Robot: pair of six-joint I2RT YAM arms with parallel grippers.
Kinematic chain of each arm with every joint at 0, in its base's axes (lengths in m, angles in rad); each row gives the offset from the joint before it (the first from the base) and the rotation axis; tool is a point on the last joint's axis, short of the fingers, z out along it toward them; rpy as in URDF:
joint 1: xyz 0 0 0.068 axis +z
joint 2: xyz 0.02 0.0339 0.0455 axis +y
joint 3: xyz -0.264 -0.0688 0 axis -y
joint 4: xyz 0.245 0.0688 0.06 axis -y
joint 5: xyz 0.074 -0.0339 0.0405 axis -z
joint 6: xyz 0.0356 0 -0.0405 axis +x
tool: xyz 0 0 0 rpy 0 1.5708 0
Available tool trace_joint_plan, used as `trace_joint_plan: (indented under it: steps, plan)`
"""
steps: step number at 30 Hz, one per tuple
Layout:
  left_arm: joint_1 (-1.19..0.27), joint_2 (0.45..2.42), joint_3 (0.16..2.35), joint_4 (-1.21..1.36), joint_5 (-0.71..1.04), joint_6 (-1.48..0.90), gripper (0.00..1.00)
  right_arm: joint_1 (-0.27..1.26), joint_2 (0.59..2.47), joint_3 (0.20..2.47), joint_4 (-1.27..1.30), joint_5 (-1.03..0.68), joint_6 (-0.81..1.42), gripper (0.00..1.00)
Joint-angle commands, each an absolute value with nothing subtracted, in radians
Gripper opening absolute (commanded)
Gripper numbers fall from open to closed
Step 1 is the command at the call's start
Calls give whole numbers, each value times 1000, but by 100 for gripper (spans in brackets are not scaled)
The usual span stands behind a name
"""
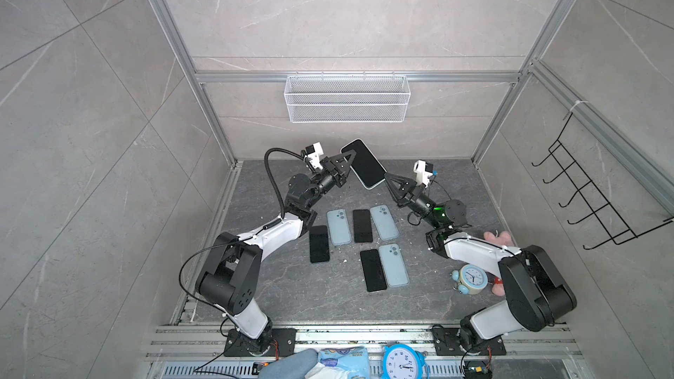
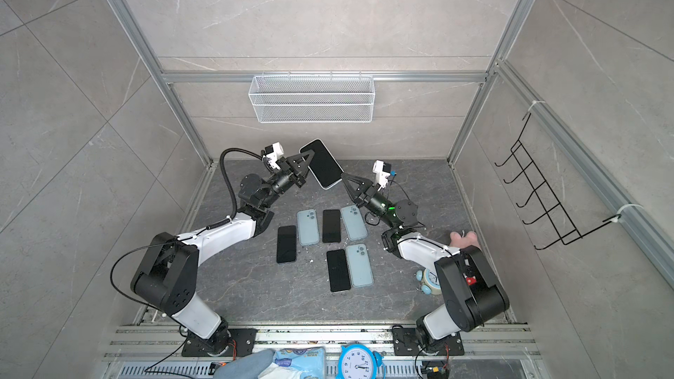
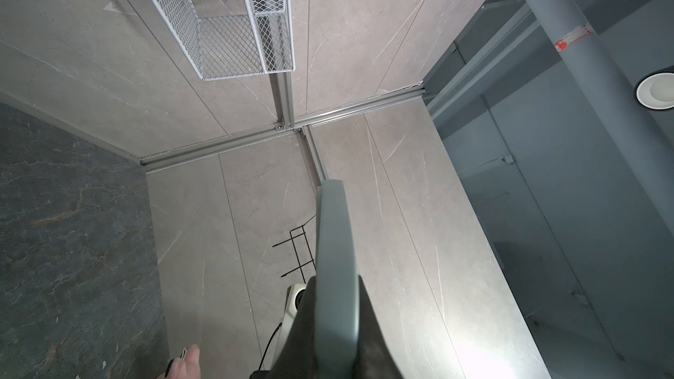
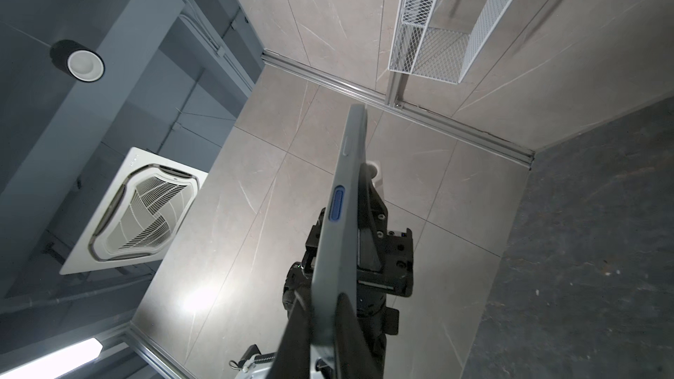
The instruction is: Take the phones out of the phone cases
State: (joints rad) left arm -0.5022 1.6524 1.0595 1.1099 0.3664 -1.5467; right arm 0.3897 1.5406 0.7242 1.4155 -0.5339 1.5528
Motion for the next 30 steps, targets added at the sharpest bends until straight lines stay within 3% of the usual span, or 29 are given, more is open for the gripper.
trace_joint_plan:
  steps: [1, 11, 23, 30]
  plan:
    - [-524, 1617, 1195, 1390, 371, -1641, 0, 394, 1596, 751, 1468, -452, 1653, 0]
    - [-525, 1638, 1321, 1413, 356, -1646, 0, 393, 1747, 812, 1470, -302, 1820, 0]
    - [-524, 1634, 1388, 1413, 332, -1624, 0, 385, 1826, 822, 1470, -250, 1910, 0]
    - [-524, 1614, 1398, 1412, 321, -1607, 0, 385, 1842, 827, 1470, -247, 1937, 9]
